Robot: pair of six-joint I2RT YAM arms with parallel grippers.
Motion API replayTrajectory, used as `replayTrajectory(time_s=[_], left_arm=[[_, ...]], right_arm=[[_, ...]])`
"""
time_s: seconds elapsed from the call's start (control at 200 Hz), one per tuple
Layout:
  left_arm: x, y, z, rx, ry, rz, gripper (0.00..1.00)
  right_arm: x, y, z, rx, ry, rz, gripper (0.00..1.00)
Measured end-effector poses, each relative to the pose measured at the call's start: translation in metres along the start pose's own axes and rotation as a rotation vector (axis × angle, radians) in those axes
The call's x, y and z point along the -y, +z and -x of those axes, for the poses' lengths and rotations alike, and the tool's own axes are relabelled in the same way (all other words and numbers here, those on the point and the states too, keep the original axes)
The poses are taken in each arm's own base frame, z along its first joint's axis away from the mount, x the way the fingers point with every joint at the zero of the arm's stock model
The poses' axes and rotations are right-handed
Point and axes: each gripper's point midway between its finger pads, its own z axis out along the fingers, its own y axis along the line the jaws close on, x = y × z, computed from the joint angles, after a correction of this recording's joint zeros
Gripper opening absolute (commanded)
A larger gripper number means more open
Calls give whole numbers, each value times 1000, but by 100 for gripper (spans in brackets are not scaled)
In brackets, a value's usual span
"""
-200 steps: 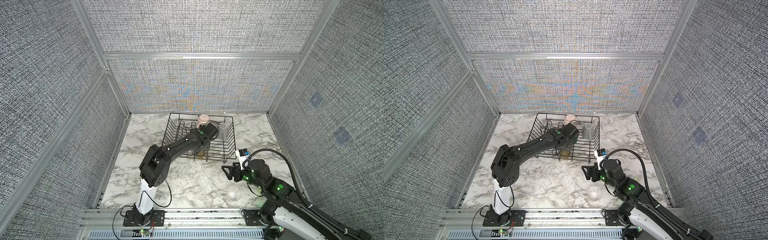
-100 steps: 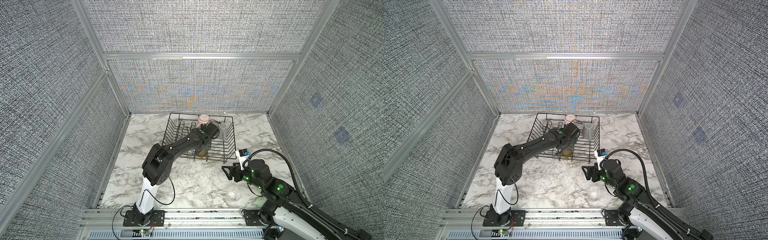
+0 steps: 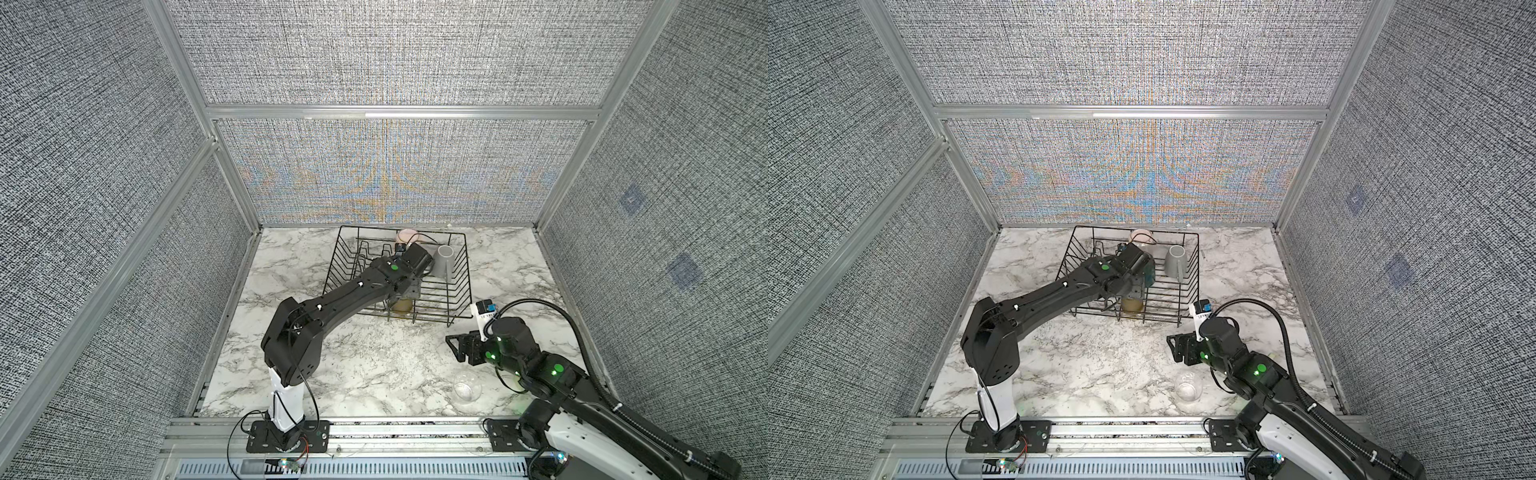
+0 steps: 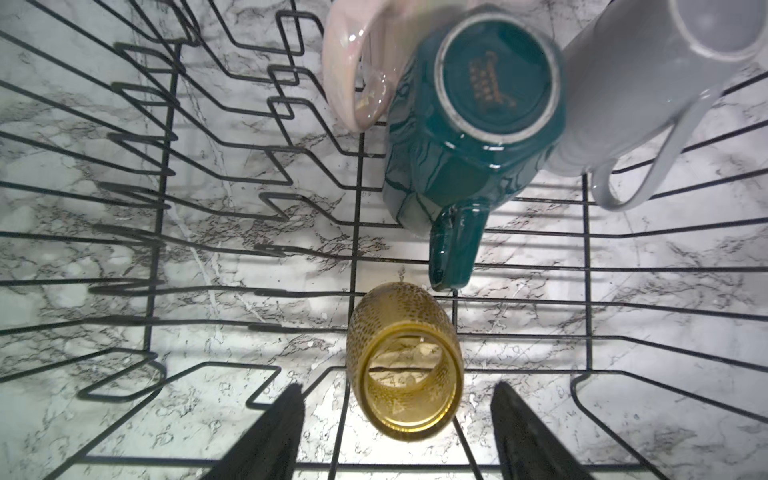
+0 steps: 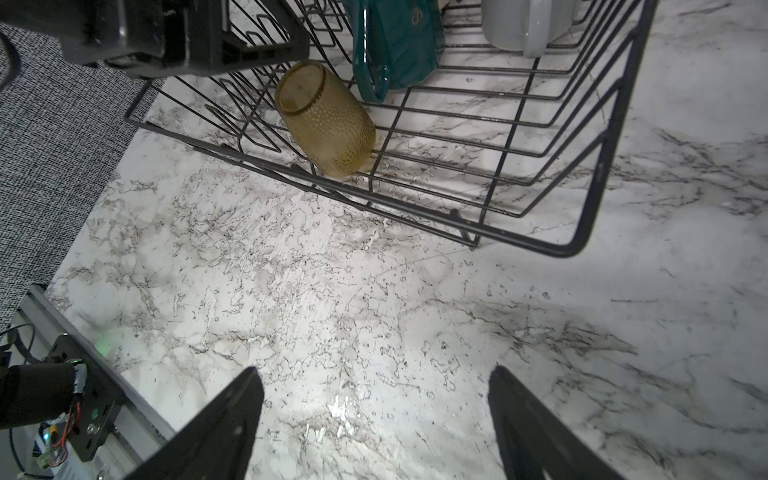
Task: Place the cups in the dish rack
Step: 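Open and withdraw the left gripper while the right gripper grasps the clear cup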
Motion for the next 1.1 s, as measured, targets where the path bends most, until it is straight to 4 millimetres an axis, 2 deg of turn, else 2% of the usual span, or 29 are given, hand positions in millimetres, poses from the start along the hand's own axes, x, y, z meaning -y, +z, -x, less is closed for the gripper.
replayTrajectory(time_s=[0.065,0.18,0.345,0.52,0.73,0.905,1.025,1.1], left_arm=[[-12,-15,-13,-12,1,13,73],[-23,-38,-16,40,-30,-10,73],[-54,-52,-35,63,-70,26,73],[-75,-70,-47,102,-112,20,74],[-81,-81,-49,133,-131,-10,74],[-82,-87,-56,137,-142,-56,75],[-79,-92,-59,131,-146,-99,75],[-79,-94,-63,127,-147,-121,75]], right_arm=[[1,-5,0,-43,20,-32,85],[8,-18,-14,-150,45,-87,85],[11,-39,-42,-333,113,-132,83],[19,-50,-82,-529,203,-194,74],[26,-51,-127,-713,273,-226,65],[26,-39,-142,-746,309,-216,48],[23,-28,-148,-757,334,-196,44],[21,-23,-147,-757,339,-188,34]])
